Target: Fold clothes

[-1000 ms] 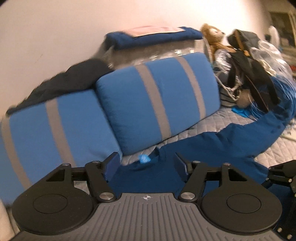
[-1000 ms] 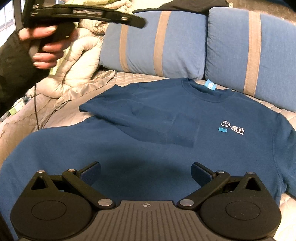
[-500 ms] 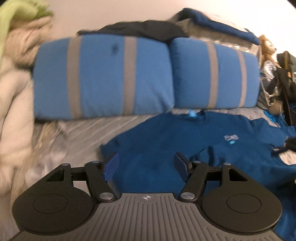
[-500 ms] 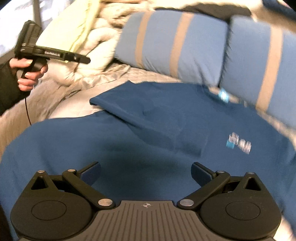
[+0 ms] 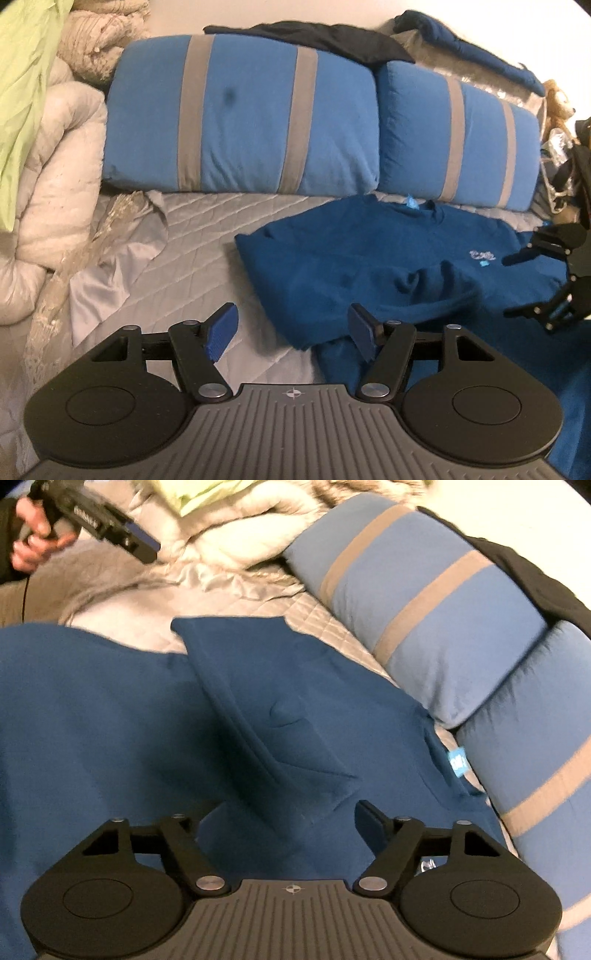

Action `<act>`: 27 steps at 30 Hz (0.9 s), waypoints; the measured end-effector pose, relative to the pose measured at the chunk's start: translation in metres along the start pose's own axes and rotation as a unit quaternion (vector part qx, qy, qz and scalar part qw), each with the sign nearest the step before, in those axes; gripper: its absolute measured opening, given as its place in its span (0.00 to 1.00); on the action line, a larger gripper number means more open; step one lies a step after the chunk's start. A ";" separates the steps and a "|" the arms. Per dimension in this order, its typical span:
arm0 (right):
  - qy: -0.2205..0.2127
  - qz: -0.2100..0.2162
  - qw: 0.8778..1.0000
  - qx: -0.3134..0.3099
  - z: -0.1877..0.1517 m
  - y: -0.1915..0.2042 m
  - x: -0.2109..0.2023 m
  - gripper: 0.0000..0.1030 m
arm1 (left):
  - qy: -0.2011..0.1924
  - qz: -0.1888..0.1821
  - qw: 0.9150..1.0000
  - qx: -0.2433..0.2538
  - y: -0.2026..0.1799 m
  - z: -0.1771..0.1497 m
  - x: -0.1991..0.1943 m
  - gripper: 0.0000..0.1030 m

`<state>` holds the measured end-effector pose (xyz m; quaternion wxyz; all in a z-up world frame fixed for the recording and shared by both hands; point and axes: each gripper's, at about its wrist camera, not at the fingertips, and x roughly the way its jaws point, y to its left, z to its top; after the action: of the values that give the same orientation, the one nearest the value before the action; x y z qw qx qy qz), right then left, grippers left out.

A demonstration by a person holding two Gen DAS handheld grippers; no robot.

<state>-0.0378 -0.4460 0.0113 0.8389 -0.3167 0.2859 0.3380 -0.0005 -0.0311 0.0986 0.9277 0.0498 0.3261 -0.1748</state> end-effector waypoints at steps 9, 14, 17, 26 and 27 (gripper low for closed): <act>0.030 -0.002 0.998 -0.047 0.009 0.007 0.040 0.41 | 0.020 0.016 1.000 -0.004 -0.002 -0.012 0.006 0.63; 0.050 0.004 0.998 -0.049 0.011 0.010 0.042 0.11 | 0.021 0.016 1.000 -0.003 -0.004 -0.013 0.005 0.63; 0.050 0.021 0.998 -0.035 0.011 0.010 0.035 0.09 | 0.023 0.016 1.000 -0.001 -0.005 -0.014 0.006 0.63; 0.036 0.026 0.998 -0.052 0.014 0.015 0.023 0.14 | 0.025 0.014 1.000 -0.003 -0.009 -0.014 0.010 0.63; 0.035 0.024 0.997 -0.058 0.015 0.015 0.024 0.17 | 0.025 0.014 1.000 -0.003 -0.010 -0.014 0.010 0.63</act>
<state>-0.0309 -0.4175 -0.0010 0.8000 -0.3694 0.3031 0.3628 -0.0049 -0.0402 0.0822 0.9217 0.0561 0.3492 -0.1594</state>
